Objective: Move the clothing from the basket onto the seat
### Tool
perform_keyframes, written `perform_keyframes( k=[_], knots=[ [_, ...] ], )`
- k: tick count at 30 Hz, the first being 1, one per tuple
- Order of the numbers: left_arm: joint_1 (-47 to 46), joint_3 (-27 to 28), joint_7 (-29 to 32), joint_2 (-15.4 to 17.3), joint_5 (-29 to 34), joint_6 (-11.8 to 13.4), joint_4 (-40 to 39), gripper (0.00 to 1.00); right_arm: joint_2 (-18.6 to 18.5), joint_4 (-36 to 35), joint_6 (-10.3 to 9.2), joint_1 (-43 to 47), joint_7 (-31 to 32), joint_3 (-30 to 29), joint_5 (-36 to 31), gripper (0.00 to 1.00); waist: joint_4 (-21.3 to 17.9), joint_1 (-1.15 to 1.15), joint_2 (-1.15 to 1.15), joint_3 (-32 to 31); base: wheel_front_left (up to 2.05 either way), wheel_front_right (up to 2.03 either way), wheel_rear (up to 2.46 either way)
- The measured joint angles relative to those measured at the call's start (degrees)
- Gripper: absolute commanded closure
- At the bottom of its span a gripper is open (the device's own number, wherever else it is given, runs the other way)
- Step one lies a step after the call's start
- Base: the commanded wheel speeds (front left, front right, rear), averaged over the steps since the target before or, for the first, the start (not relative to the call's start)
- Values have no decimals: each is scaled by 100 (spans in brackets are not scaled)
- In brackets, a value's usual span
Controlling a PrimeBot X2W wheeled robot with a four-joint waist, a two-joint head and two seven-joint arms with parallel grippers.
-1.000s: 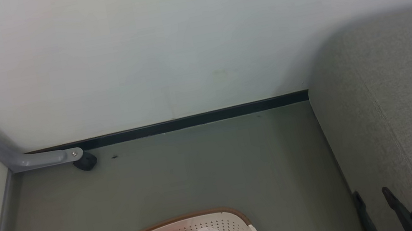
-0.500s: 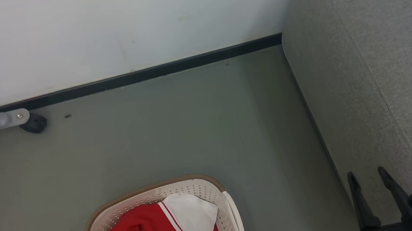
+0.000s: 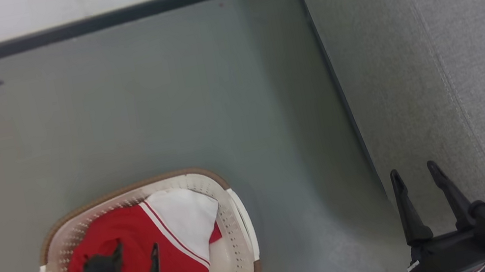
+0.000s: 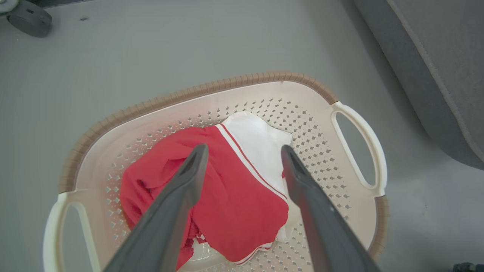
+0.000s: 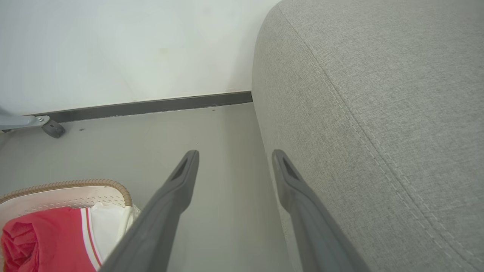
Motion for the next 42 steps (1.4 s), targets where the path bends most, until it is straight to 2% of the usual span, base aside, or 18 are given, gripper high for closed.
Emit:
perform_keyframes(
  k=[8, 22, 35, 42],
  knots=[
    [-682, -16, 543, 320, 18, -34, 648, 0, 18, -257, -75, -225, 0, 55, 1, 0, -178, 0, 0, 707, 0, 0, 0],
    [-1358, 187, 839, 259, -167, -27, 1479, 0, 25, -353, -182, -449, -1, 225, 21, 0, -319, -1, 0, 1580, 0, 0, 0],
    [-2149, 300, 959, 83, -140, 614, 1997, 0, 26, -526, -275, -446, -1, 405, 51, 0, -262, -1, -1, 1918, 0, 0, 0],
    [-2509, 320, 983, -51, -141, 719, 2192, 0, 26, -692, -285, -429, -1, 501, 36, 0, -212, -1, -1, 2076, 0, 0, 0]
  ],
)
